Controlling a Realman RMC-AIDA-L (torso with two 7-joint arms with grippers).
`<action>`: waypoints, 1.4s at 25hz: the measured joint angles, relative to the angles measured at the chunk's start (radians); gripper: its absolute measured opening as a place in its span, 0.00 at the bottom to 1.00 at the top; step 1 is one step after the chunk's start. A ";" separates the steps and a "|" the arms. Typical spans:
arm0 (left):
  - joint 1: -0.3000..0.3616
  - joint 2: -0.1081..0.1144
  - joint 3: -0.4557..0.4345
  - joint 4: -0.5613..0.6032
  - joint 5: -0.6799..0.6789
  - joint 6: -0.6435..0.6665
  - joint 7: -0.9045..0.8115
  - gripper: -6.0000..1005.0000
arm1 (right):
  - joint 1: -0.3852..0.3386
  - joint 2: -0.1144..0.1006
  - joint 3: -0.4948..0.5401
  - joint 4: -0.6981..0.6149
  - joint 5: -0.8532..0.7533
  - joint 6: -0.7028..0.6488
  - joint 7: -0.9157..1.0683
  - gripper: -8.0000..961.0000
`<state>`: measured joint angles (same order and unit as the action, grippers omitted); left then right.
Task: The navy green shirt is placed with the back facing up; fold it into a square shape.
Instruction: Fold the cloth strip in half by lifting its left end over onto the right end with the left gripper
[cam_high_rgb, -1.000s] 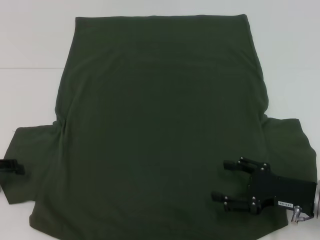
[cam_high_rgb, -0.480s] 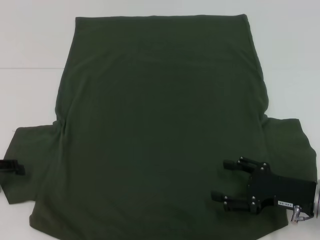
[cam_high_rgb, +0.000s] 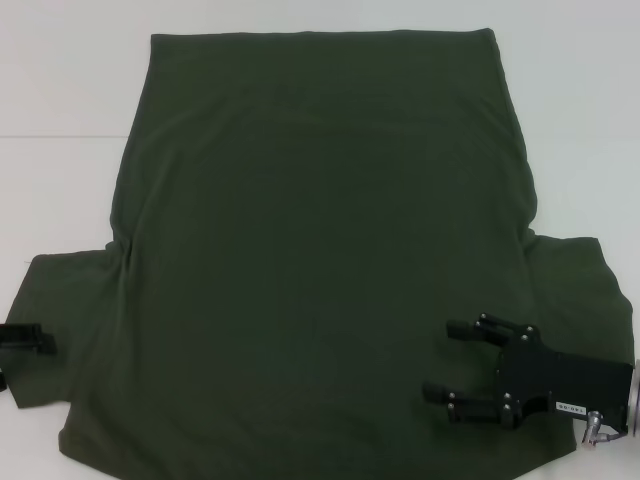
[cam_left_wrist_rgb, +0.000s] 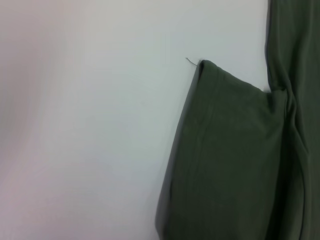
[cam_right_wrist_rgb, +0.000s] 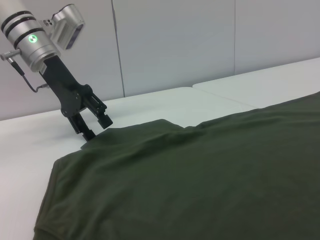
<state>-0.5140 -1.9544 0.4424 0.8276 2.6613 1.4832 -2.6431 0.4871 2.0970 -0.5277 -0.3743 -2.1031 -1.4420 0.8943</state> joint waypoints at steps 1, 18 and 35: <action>-0.001 0.000 0.000 -0.001 0.000 0.000 0.000 0.94 | 0.000 0.000 0.000 0.000 0.000 0.000 0.000 0.95; -0.033 -0.006 -0.007 -0.053 -0.025 -0.021 0.022 0.93 | -0.003 0.000 -0.002 0.000 0.000 -0.001 0.000 0.95; -0.029 -0.015 0.004 -0.048 -0.038 -0.060 0.055 0.80 | -0.004 0.000 -0.002 0.000 0.000 -0.007 0.000 0.95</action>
<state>-0.5433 -1.9691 0.4465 0.7795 2.6233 1.4231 -2.5880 0.4834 2.0969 -0.5292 -0.3743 -2.1031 -1.4494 0.8943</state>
